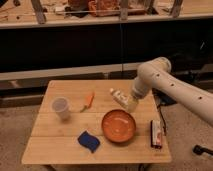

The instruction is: Move the arm in a circular motion

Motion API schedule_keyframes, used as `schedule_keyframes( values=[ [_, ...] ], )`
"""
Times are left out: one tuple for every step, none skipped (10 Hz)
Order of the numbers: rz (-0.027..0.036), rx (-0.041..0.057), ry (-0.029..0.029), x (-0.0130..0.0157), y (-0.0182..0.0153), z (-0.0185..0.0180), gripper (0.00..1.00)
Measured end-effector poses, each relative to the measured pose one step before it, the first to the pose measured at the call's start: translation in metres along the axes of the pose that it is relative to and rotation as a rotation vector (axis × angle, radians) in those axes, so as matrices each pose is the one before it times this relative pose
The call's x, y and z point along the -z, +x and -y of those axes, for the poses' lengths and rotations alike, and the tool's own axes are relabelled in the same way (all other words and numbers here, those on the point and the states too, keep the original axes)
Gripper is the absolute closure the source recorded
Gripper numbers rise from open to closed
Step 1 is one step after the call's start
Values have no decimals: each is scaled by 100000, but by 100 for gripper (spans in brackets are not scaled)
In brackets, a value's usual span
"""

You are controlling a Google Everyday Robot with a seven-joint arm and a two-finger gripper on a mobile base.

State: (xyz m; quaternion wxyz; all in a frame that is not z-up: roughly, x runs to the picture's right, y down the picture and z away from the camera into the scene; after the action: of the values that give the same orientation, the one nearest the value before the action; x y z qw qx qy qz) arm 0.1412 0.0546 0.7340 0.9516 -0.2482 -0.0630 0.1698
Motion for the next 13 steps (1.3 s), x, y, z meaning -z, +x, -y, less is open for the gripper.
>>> schedule_keyframes(
  values=[
    [5, -928, 51, 140, 519, -83, 20],
    [-78, -418, 43, 258, 784, 8, 20],
    [-112, 358, -154, 166, 227, -230, 20],
    [-28, 871, -267, -36, -250, -335, 20],
    [38, 905, -160, -52, -734, -367, 20],
    [39, 831, -199, -144, -991, -421, 20],
    [102, 504, -247, -112, -489, -489, 20],
    [-435, 836, 128, 14, -163, -282, 20],
    [-62, 457, -124, 41, -61, -468, 20],
    [209, 218, -187, 53, -79, -307, 20],
    [203, 294, -289, -31, -230, -337, 20],
    [166, 586, -115, 12, -330, -343, 20],
    [62, 997, -67, 13, -382, -416, 20]
  ],
)
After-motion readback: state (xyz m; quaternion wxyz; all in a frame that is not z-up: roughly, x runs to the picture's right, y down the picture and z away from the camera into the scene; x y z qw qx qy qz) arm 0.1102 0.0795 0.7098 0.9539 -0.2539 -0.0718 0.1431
